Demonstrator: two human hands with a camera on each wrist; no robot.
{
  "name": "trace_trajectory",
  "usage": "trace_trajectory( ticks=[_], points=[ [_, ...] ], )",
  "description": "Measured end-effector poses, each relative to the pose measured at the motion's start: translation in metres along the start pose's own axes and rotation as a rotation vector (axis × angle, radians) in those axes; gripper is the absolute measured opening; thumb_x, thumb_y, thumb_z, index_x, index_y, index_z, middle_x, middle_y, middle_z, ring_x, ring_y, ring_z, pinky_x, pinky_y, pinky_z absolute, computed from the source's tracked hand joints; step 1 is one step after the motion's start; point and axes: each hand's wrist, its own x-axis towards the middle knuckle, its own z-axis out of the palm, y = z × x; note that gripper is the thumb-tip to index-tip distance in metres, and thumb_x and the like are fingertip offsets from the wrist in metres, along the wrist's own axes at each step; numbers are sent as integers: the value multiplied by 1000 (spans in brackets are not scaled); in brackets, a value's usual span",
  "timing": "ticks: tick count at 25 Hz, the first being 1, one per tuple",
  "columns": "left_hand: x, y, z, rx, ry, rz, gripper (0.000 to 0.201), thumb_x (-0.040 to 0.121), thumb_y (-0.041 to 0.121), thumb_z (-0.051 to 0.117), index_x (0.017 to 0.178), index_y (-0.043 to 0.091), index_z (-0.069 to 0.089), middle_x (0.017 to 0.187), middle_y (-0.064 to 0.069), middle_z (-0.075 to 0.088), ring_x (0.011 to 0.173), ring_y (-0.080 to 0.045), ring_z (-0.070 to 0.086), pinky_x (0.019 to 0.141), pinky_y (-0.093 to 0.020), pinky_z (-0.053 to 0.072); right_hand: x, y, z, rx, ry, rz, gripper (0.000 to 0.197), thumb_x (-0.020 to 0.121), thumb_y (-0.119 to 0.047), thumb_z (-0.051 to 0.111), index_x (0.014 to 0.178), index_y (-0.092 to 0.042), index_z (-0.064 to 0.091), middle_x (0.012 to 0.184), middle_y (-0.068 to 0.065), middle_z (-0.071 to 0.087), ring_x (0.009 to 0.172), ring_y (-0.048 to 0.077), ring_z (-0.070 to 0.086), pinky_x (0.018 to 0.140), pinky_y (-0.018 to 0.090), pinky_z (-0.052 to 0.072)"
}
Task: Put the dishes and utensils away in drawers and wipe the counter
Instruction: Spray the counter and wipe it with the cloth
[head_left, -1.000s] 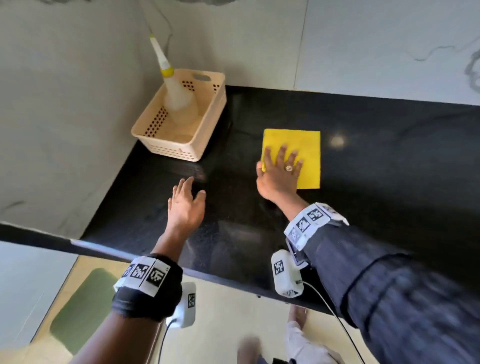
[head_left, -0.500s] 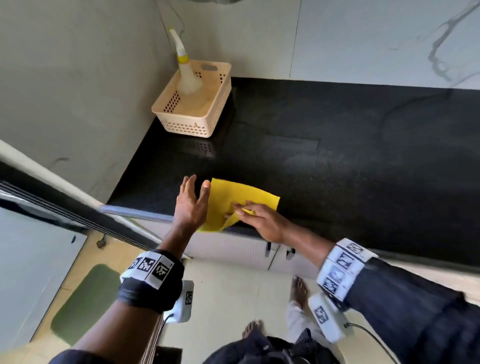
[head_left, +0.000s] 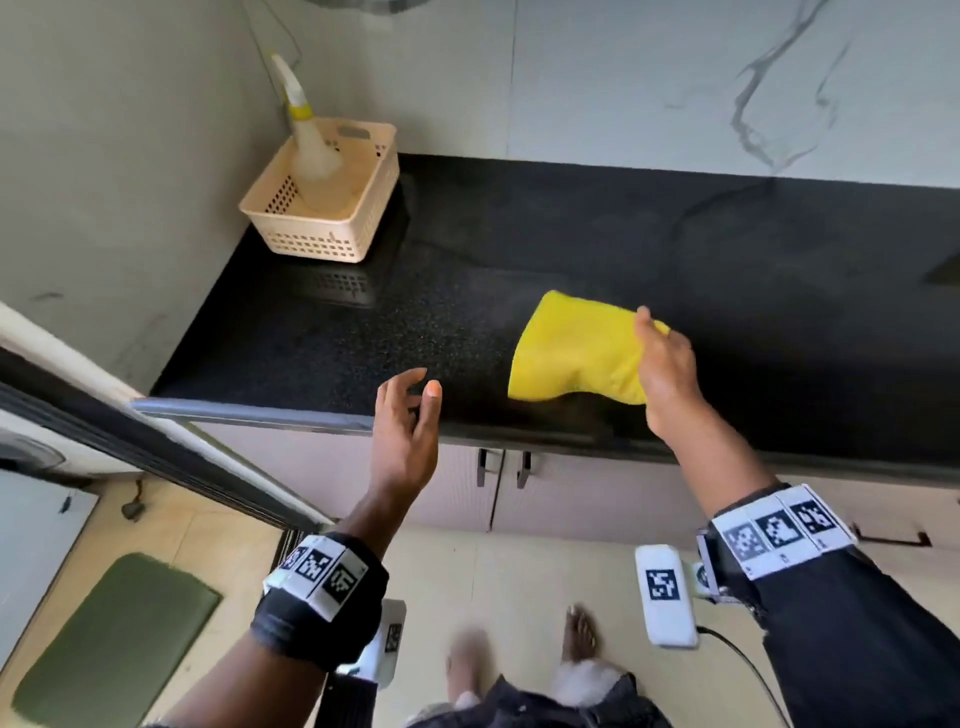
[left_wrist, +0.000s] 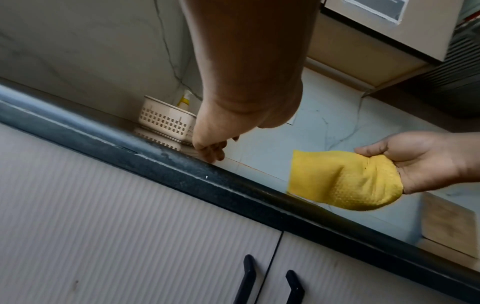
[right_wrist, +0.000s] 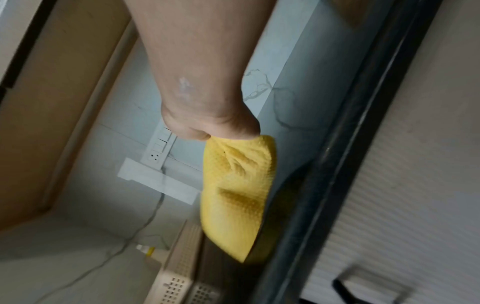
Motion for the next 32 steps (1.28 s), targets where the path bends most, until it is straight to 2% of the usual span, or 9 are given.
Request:
trace_trajectory(
  ticks=[3, 6, 11, 14, 17, 19, 22, 28, 32],
  points=[
    [-5, -3, -14, 91, 206, -15, 29, 100, 40, 49, 119, 20, 57, 120, -1, 54, 105, -12, 52, 89, -30, 43, 10, -11, 41, -101, -92, -300, 26, 102, -35, 45, 87, -20, 60, 84, -2, 62, 78, 11, 55, 80, 32, 42],
    [-11, -9, -37, 250, 295, -96, 32, 100, 41, 47, 118, 17, 59, 123, -4, 55, 118, -18, 43, 94, -25, 28, 24, 31, 115, -482, -403, -412, 45, 102, -38, 38, 117, -6, 64, 124, 22, 61, 117, 35, 56, 99, 41, 39],
    [-36, -18, -95, 240, 433, -145, 34, 101, 39, 46, 122, 16, 58, 119, 1, 50, 119, -18, 42, 99, -36, 35, -13, 58, 234, -1131, -699, -628, 46, 105, -30, 25, 150, -24, 35, 161, 23, 5, 148, 45, 2, 118, 52, 3],
    [-50, -37, -122, 249, 509, -150, 36, 101, 40, 46, 120, 12, 59, 116, -5, 55, 112, -22, 48, 97, -44, 42, -66, 70, 262, -1166, -920, -917, 46, 105, -30, 26, 149, -26, 37, 162, 17, 14, 148, 40, 9, 119, 48, 6],
    [-53, -43, -126, 195, 571, -165, 37, 99, 43, 46, 114, 12, 60, 109, -7, 58, 104, -22, 52, 91, -41, 44, -89, 72, 240, -880, -1218, -753, 42, 105, -35, 28, 116, -22, 66, 127, 9, 62, 124, 25, 48, 106, 40, 31],
    [-45, -39, -116, 84, 582, -204, 35, 99, 43, 46, 107, 13, 61, 109, -10, 61, 103, -24, 55, 87, -37, 44, -77, 59, 202, -593, -1143, -480, 43, 98, -47, 43, 63, -23, 52, 63, -6, 51, 68, 13, 48, 70, 34, 37],
    [-23, -30, -77, 60, 496, -190, 45, 92, 53, 43, 100, 13, 64, 103, -9, 64, 101, -26, 58, 90, -42, 47, -45, 42, 140, -533, -1020, -250, 49, 98, -45, 52, 60, -16, 42, 53, -2, 37, 47, 8, 37, 55, 29, 33],
    [22, 53, 83, 147, 58, 109, 40, 91, 42, 46, 100, 9, 67, 107, -6, 63, 109, -24, 48, 97, -27, 30, 35, 44, -54, -28, -304, 284, 45, 91, -49, 62, 111, -8, 64, 98, 8, 70, 95, 27, 69, 84, 39, 56],
    [24, 115, 219, 240, -338, 397, 29, 92, 37, 54, 88, 11, 68, 104, -4, 65, 107, -26, 53, 93, -27, 29, 53, 40, -192, 444, 83, 282, 51, 96, -48, 55, 129, -9, 58, 119, 13, 68, 108, 28, 66, 94, 46, 52]
  ],
)
